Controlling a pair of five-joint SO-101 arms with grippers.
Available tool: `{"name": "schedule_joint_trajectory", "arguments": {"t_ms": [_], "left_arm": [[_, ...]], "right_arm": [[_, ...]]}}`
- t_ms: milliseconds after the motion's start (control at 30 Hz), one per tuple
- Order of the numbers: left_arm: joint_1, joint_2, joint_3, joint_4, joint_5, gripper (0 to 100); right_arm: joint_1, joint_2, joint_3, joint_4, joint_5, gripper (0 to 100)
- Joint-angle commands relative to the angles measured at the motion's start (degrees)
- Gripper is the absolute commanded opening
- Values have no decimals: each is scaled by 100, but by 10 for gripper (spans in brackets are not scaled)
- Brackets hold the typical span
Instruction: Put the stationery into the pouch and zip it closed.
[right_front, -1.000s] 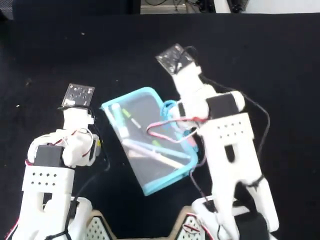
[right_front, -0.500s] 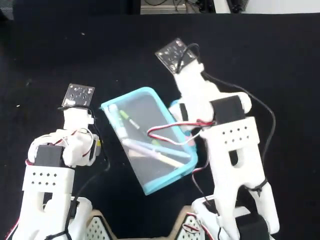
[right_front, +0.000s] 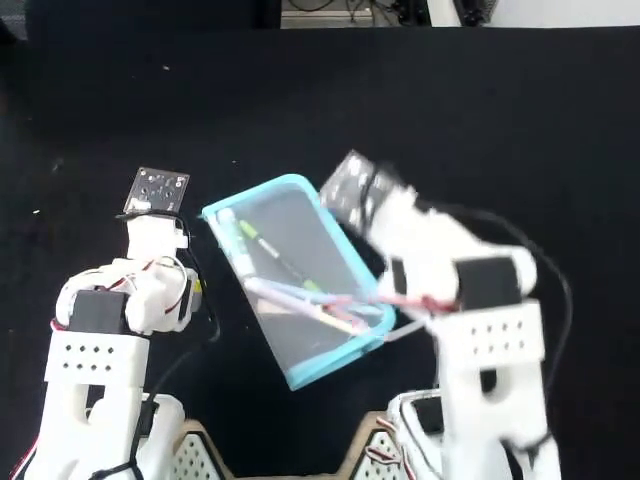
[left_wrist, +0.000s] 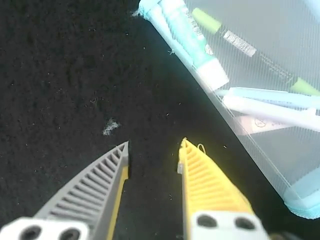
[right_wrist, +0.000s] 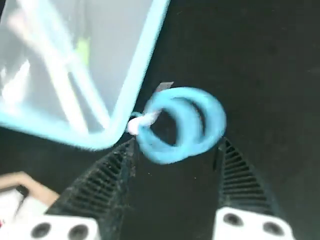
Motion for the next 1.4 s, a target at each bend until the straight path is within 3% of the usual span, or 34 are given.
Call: {"name": "schedule_joint_trajectory", "arguments": {"t_ms": [0,133,233,333,400,567,767,1000,1100,1367], "left_arm": [[-4,-62,-22,-53,53,166],[-4,-62,-13,-53,53,166],[-4,-62,48,-88,44,166],[-4,-62,48,-88,44,166],[-4,-62,48,-88,44,166],[-13,-62,48,-97,44,166],[-576,-62,-4,-97,79,166],[-646,-62,-57,-97,79,166],[-646,-62,-57,-97,79,166],[-646,-62,-48,-97,79,166]], "right_arm": [[-26,-1024,989,-369,246,240],[633,-1886,1675,-1116,141,240],[1178,-2246,1763,-1565,-633,253],[1433,-2264,1771,-1618,-1125,330],[1240,-2281,1895,-1477,-774,332],[-18,-2308,2580,-1081,615,283],[-941,-2290,3662,-1433,879,283],[-1363,-2316,4303,-1618,1231,283],[-1538,-2325,4611,-1723,1802,283],[-1240,-2668,4119,-1327,2136,283]]}}
